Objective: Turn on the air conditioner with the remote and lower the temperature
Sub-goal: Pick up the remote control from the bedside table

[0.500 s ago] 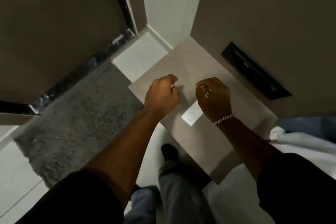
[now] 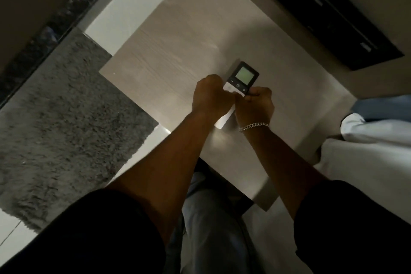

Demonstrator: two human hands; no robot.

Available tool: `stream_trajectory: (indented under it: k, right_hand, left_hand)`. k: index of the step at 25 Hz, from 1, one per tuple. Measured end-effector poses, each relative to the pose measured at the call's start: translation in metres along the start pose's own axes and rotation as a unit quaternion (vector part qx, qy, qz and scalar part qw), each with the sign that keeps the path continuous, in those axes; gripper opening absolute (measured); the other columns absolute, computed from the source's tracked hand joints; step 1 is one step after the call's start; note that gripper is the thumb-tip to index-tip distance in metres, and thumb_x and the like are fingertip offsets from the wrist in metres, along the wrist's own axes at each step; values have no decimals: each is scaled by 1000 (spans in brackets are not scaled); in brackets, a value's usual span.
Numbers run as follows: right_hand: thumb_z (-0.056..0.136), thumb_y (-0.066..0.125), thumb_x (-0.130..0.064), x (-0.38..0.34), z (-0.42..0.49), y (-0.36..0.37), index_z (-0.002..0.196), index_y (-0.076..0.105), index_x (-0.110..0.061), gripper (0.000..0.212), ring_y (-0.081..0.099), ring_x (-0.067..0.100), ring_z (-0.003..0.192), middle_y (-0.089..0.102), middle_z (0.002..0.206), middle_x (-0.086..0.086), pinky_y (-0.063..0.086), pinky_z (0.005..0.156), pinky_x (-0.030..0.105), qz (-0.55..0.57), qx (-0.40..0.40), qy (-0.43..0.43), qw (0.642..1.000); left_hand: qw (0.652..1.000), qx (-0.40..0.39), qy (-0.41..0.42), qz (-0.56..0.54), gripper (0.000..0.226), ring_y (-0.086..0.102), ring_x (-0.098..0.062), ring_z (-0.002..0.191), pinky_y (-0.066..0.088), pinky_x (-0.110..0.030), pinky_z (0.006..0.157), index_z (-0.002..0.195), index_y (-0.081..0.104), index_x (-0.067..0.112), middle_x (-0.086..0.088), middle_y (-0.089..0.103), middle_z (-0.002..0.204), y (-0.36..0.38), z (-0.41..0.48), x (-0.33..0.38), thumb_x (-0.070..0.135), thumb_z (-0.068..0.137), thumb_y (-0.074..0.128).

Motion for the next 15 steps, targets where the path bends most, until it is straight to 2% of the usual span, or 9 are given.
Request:
stream_trajectory:
  k: [3, 5, 7, 9, 10, 13, 15]
  right_hand:
    - [76, 78, -15, -4, 3, 3, 109, 55, -3, 42, 62, 15, 75, 55, 73, -9, 59, 77, 35, 72, -10, 41, 996]
    - [75, 80, -11, -18, -4, 5, 113, 55, -3, 46, 62, 10, 70, 60, 77, -6, 56, 64, 21, 126, -43, 41, 990]
    - [74, 79, -4, -43, -15, 6, 115, 58, -1, 46, 65, 13, 75, 67, 90, 4, 52, 60, 15, 163, -77, 16, 984]
    - [75, 77, -1, -83, -34, 6, 114, 63, 1, 41, 67, 17, 79, 70, 98, 11, 55, 64, 18, 166, -130, -33, 977]
    - [77, 76, -1, -106, -46, 4, 112, 66, 2, 36, 66, 16, 77, 71, 97, 12, 56, 64, 20, 176, -158, -55, 970]
    - [78, 74, -2, -189, -90, -7, 104, 70, 1, 26, 68, 18, 69, 73, 91, 14, 55, 62, 26, 244, -241, -94, 934]
    - [78, 76, -4, -250, -125, -20, 96, 72, -7, 19, 73, 17, 64, 77, 85, 8, 58, 59, 28, 291, -290, -133, 902]
  left_hand:
    - [998, -12, -45, -40, 22, 59, -17, 74, 39, -18, 52, 89, 68, 2, -6, 64, 82, -4, 1, 2, 20, 78, 67]
    - [994, -4, -67, -90, 13, 64, -22, 82, 48, -25, 66, 85, 69, 5, -12, 69, 88, -21, -4, 0, 16, 80, 65]
    - [983, 15, -78, -167, 7, 68, -28, 86, 56, -34, 78, 82, 67, 9, -12, 69, 88, -50, -16, -3, 9, 82, 61]
    - [967, 37, -74, -243, 12, 69, -33, 90, 57, -44, 83, 89, 70, 4, -12, 72, 94, -92, -32, 2, 6, 83, 60]
    - [957, 53, -71, -274, 16, 69, -31, 90, 57, -45, 84, 94, 71, 6, -13, 73, 96, -115, -42, 8, 6, 84, 59]
    - [924, 120, -29, -361, 22, 70, -26, 85, 58, -37, 79, 97, 71, 11, -8, 74, 90, -204, -83, 42, 2, 86, 54]
    - [904, 155, 13, -397, 25, 71, -30, 86, 57, -37, 75, 99, 71, 10, -8, 75, 89, -265, -119, 71, -1, 87, 52]
Point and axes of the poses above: each hand's wrist, its own z-axis towards the middle knuckle, its own y-axis out of the palm, x = y × z, the point moved 2 cm from there along z, towards the middle knuckle
